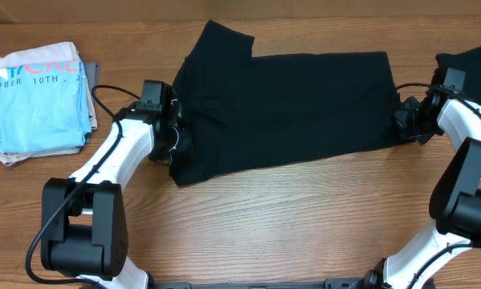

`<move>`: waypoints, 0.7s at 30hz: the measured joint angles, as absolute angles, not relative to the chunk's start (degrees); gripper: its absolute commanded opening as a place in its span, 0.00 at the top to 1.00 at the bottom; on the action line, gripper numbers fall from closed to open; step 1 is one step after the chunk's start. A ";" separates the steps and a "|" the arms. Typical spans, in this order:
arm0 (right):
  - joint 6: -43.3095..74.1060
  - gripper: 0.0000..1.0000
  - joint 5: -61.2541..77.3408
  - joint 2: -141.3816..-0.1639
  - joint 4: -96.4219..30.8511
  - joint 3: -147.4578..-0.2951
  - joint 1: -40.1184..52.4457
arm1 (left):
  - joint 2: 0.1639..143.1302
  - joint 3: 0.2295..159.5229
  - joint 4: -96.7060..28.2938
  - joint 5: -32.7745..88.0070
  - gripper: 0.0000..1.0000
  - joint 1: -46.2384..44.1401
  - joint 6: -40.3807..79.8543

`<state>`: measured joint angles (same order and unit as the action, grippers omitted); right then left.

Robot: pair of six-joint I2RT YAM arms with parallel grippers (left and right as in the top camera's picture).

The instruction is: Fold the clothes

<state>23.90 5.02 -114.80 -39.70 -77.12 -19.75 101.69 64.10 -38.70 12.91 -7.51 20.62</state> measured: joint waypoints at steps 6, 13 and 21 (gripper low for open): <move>23.92 0.96 5.13 -116.97 -39.44 -77.30 -19.86 | 101.69 61.82 -36.32 15.40 0.92 -7.51 20.62; 23.94 0.96 5.15 -116.97 -41.25 -77.56 -19.84 | 101.69 57.91 -35.94 16.80 0.91 -7.53 20.62; 24.69 0.96 3.33 -116.97 -47.13 -78.32 -19.81 | 101.43 54.17 -32.69 17.21 0.93 -7.51 20.60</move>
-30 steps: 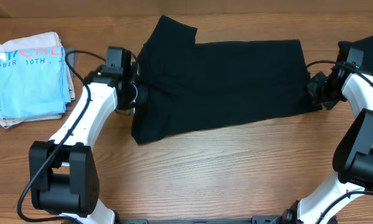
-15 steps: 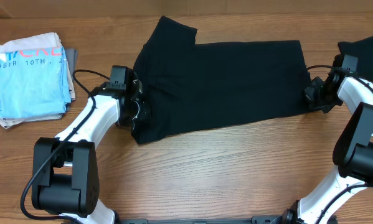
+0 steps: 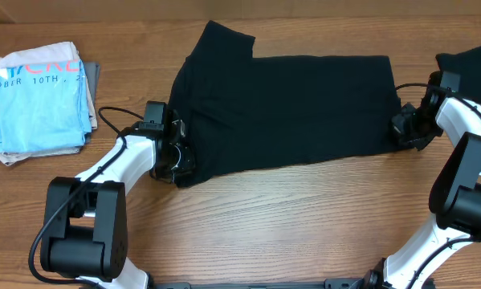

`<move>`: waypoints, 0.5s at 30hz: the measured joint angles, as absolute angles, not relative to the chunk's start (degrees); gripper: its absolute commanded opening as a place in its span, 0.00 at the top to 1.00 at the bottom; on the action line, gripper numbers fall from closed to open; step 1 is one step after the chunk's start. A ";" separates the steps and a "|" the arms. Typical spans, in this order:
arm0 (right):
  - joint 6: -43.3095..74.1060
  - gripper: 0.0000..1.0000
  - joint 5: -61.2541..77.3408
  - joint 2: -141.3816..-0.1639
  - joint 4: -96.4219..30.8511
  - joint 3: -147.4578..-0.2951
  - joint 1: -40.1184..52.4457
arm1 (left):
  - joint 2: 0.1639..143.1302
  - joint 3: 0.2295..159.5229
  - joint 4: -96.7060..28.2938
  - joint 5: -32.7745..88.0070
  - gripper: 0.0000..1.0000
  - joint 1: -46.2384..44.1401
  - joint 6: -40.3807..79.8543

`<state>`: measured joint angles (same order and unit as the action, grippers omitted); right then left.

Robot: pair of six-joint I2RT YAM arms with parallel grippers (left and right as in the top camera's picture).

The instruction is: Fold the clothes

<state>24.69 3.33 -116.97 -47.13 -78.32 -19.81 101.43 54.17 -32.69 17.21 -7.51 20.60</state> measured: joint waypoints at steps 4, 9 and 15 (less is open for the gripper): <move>27.49 0.96 1.13 -116.95 -54.04 -78.89 -19.84 | 101.34 54.02 -33.71 17.23 0.96 -7.51 20.62; 31.20 0.96 -0.58 -116.97 -64.05 -78.70 -19.84 | 101.14 54.02 -37.41 17.43 0.94 -7.51 20.60; 35.55 0.96 -1.91 -118.13 -73.67 -77.28 -19.84 | 100.99 54.02 -42.41 17.65 0.91 -7.51 20.58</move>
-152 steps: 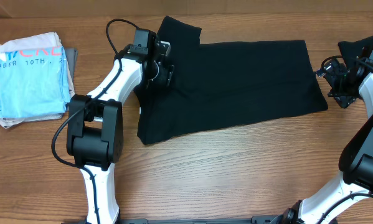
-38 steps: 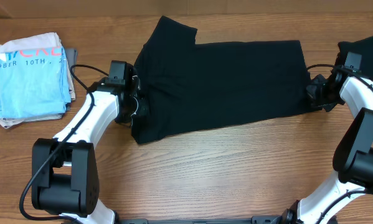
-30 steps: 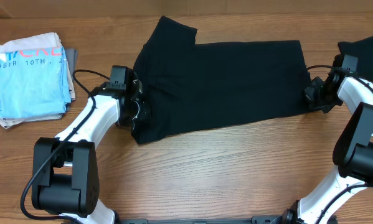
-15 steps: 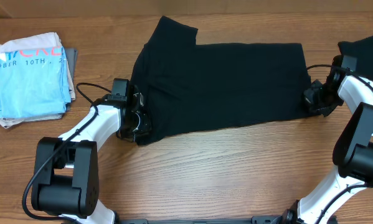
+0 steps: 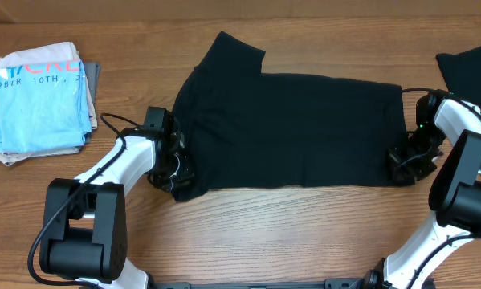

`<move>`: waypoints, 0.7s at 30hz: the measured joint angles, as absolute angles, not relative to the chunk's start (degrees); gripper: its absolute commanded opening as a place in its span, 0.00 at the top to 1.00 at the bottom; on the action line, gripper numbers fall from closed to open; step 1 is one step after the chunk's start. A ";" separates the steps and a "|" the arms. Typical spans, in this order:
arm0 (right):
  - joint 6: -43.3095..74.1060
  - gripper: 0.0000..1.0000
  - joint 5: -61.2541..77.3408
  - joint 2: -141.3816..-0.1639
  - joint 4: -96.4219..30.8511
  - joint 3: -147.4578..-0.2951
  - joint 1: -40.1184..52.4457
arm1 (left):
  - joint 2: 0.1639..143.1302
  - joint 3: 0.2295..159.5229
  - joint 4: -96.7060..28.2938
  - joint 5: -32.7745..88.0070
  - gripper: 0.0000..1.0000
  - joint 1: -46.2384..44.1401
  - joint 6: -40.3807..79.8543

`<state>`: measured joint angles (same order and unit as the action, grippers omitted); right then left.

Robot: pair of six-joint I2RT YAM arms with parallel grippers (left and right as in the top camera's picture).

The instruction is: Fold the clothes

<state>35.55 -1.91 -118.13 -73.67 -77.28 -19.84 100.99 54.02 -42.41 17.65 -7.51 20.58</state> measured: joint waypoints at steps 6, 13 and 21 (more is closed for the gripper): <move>37.71 0.96 -2.37 -118.80 -76.90 -76.71 -19.84 | 100.99 54.00 -47.64 17.08 0.90 -7.51 20.56; 38.46 0.96 -2.63 -118.80 -78.24 -76.47 -19.84 | 100.99 53.76 -52.07 14.61 0.90 -7.53 20.43; 39.42 0.96 -4.73 -114.96 -78.04 -76.38 -19.84 | 101.06 55.20 -56.36 11.38 0.89 -7.51 20.43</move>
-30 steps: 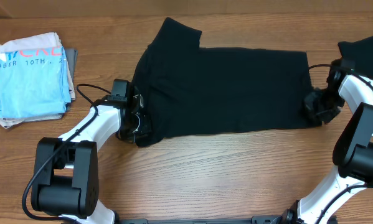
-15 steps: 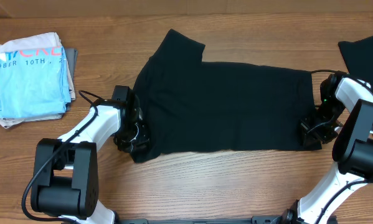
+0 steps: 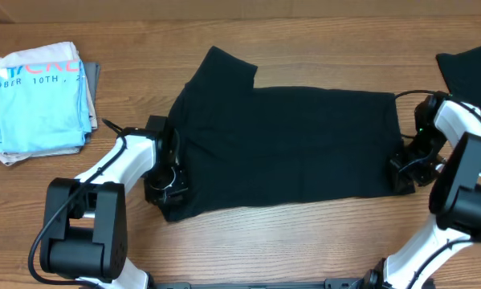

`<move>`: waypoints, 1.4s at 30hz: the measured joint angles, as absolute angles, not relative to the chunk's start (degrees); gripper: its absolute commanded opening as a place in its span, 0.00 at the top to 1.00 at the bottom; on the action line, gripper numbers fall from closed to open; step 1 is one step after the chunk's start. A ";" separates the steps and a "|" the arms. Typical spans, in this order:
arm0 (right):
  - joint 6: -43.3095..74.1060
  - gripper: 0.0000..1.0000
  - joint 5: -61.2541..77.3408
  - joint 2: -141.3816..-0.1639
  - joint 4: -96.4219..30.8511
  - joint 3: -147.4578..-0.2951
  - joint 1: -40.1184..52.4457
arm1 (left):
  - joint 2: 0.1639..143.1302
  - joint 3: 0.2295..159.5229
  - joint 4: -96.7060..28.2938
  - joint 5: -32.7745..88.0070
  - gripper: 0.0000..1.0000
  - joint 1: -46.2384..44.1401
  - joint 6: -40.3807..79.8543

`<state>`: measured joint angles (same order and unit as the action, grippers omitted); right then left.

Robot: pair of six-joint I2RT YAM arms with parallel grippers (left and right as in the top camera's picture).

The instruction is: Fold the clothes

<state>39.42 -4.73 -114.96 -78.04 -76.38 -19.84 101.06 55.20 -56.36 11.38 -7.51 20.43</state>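
Observation:
A black garment (image 3: 280,144) lies spread flat across the middle of the table, one sleeve pointing to the far left. My left gripper (image 3: 165,193) sits at its near left corner and looks shut on the cloth. At the near right corner my right gripper (image 3: 401,175) also looks shut on the fabric. The fingertips of both are buried in black cloth.
A stack of folded clothes (image 3: 39,100), light blue shirt on top, lies at the far left. Another black garment (image 3: 469,64) pokes in at the far right edge. The wooden table (image 3: 288,241) shows bare in front of the garment.
Both grippers have moved a little nearer the front edge, carrying the garment's near hem with them. The garment lies slightly lower and its left side has shifted left.
At first the grippers held the garment's left and right ends farther back on the table. At each later moment they stood closer to the front edge, still on the cloth. The garment now lies flatter and nearer the front.

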 measured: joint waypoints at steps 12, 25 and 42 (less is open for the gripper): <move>30.83 0.42 0.08 -106.10 -79.05 -87.70 -19.84 | 101.16 89.01 -70.00 9.93 0.28 -7.53 18.87; 16.19 0.07 14.63 -107.72 -56.58 -97.60 -19.84 | 101.06 102.63 -62.33 10.02 0.00 -7.53 17.91; 7.38 0.04 26.04 -126.04 -45.95 -97.71 -24.93 | 101.06 102.63 -62.33 10.02 0.00 -7.53 17.91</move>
